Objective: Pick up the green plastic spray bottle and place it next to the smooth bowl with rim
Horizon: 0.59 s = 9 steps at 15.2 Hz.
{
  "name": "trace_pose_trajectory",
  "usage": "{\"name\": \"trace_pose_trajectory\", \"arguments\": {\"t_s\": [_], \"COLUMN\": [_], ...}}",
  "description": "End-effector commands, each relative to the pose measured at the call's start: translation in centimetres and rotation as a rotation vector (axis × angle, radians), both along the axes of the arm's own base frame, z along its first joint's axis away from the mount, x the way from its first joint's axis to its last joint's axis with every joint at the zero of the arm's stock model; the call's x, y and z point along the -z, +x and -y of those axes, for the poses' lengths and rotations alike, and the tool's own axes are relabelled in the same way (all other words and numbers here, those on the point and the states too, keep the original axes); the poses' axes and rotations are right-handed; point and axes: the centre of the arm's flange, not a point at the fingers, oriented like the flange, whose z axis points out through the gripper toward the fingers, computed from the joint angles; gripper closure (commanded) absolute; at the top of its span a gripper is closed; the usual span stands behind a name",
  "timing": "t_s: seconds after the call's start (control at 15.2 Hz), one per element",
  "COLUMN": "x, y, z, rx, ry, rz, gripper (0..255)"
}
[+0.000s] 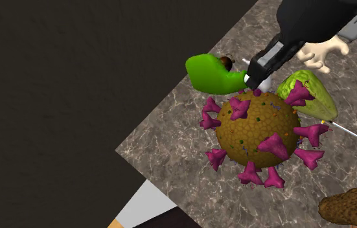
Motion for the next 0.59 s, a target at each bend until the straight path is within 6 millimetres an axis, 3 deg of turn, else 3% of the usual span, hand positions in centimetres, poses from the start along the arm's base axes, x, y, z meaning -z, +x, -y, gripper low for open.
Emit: {"name": "trace_pose_trajectory", "arguments": {"t_s": [0.0, 0.53], "x": [0.1, 0.1], "y": [-2.8, -12.8], "z": [0.6, 3.8], "rx": [-0.001, -0.001], "ry": [0.0, 0.0], "rz": [-0.001, -0.001], "gripper": [255, 255]}}
